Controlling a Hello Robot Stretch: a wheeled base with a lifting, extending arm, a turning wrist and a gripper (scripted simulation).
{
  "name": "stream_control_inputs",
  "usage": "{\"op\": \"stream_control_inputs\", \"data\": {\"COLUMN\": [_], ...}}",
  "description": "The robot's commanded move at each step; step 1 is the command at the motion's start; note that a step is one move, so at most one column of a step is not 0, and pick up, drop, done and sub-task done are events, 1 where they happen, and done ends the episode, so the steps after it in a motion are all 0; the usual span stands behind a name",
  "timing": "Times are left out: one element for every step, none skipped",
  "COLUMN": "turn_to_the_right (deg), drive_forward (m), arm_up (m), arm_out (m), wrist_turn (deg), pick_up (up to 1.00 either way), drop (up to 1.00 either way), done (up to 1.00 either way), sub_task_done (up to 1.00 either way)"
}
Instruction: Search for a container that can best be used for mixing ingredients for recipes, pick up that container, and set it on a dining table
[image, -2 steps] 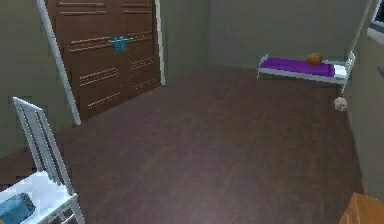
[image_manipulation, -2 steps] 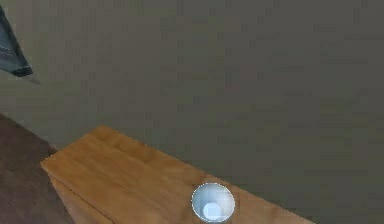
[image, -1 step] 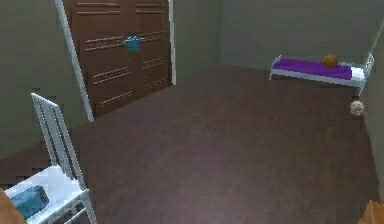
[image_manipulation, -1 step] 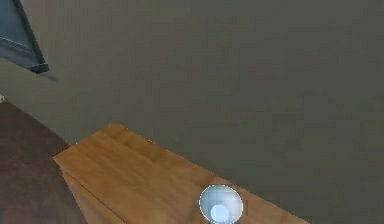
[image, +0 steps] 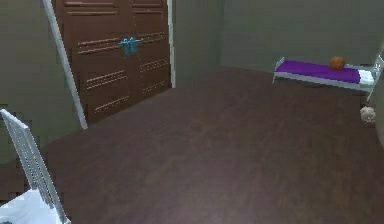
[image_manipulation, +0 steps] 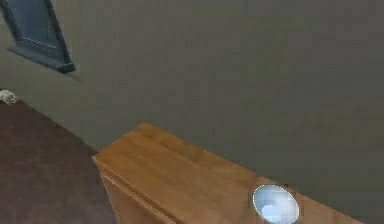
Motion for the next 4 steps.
{"op": "stream_control_inputs", "data": {"turn_to_the_right": [27.0, 0.0, 0.0, 0.0], "drive_forward": [0.0, 0.0, 0.0, 0.0], "arm_up": [0.0, 0.5, 0.34, 0.0], "arm_out": [0.0, 0.0, 0.0, 0.18], "wrist_turn": [0.0, 0.0, 0.0, 0.0], "pick_up": [0.0, 0.0, 0.0, 0.0], "drop": [0.0, 0.0, 0.0, 0.0], "done": [0.0, 0.0, 0.0, 0.0], "sub_task_done": [0.0, 0.0, 0.0, 0.0]}}
